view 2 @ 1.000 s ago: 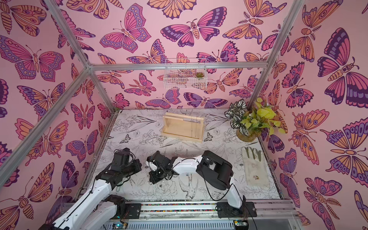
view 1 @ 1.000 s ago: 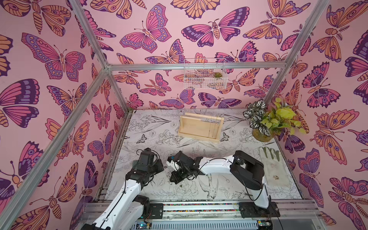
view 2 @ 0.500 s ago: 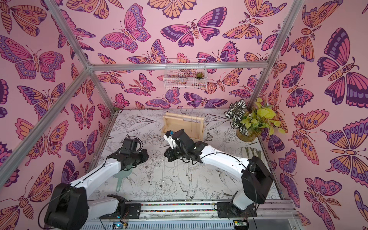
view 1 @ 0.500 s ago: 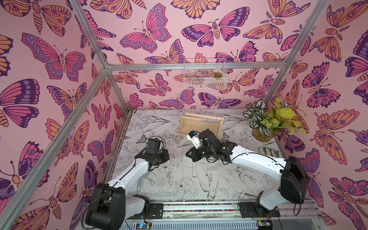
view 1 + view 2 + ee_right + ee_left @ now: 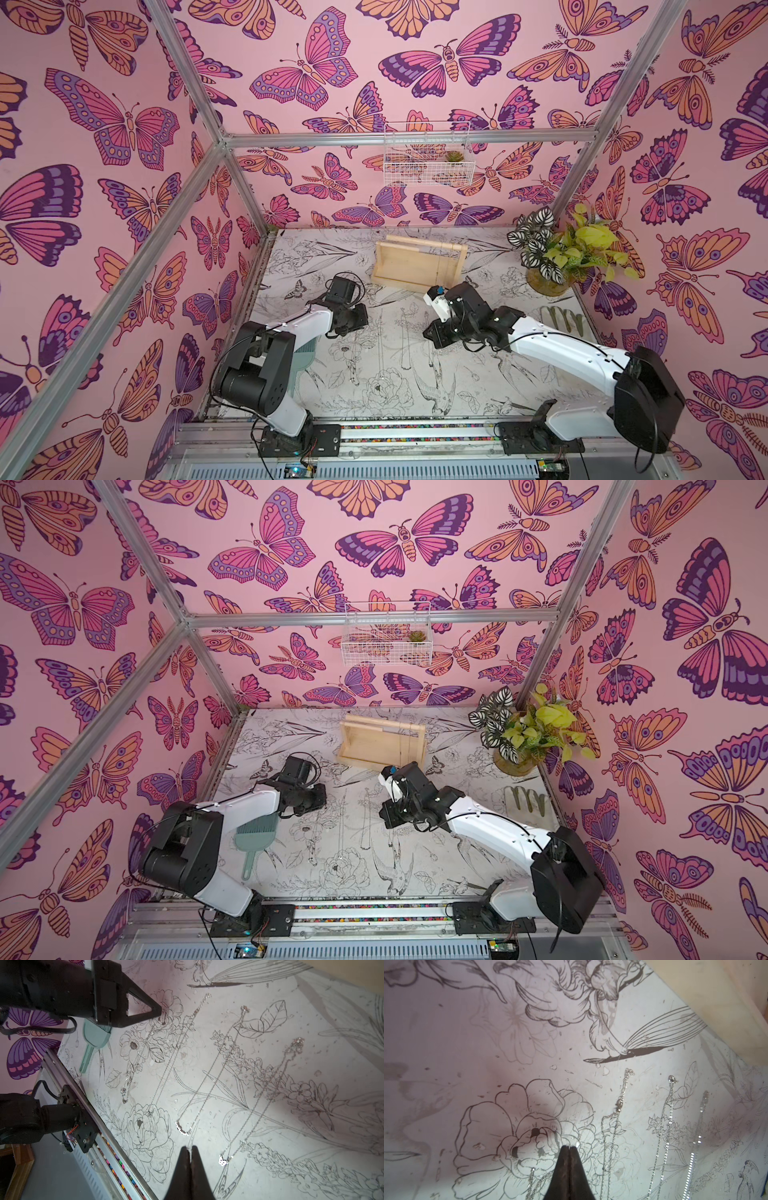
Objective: Take the necklace off the jewelry display stand
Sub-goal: Adjust the necklace at the center of the board, then take off the necklace from the stand.
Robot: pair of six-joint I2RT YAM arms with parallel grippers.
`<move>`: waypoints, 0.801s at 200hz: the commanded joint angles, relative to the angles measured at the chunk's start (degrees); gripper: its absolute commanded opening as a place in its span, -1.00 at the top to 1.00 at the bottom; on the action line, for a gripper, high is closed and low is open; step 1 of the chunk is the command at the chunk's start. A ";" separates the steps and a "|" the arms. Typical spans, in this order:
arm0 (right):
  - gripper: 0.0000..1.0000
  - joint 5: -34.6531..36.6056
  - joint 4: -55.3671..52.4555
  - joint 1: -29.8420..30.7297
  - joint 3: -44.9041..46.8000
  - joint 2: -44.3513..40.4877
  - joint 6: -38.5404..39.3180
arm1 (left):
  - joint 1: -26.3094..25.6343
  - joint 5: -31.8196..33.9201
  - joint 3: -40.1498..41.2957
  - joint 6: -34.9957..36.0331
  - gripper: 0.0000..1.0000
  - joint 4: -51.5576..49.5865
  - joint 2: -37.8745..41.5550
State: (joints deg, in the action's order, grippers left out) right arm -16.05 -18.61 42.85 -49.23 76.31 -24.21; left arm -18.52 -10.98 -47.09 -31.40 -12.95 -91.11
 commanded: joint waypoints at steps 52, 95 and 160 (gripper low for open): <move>0.77 18.46 -7.49 -3.93 5.44 -17.16 -0.49 | -9.26 -0.34 -12.66 7.66 0.47 19.12 -1.80; 0.48 13.03 -9.12 -12.59 7.88 -23.32 -2.97 | -15.04 8.17 -14.84 8.85 0.17 36.90 -8.45; 0.36 10.31 -12.16 -19.30 8.90 -26.93 -2.37 | -17.66 8.54 -17.36 9.23 0.30 34.65 -9.57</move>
State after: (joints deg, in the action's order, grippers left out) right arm -3.07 -28.58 26.85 -41.41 50.83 -26.15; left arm -34.85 -3.81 -63.11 -22.87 21.06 -101.10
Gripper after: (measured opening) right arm 0.316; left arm 0.352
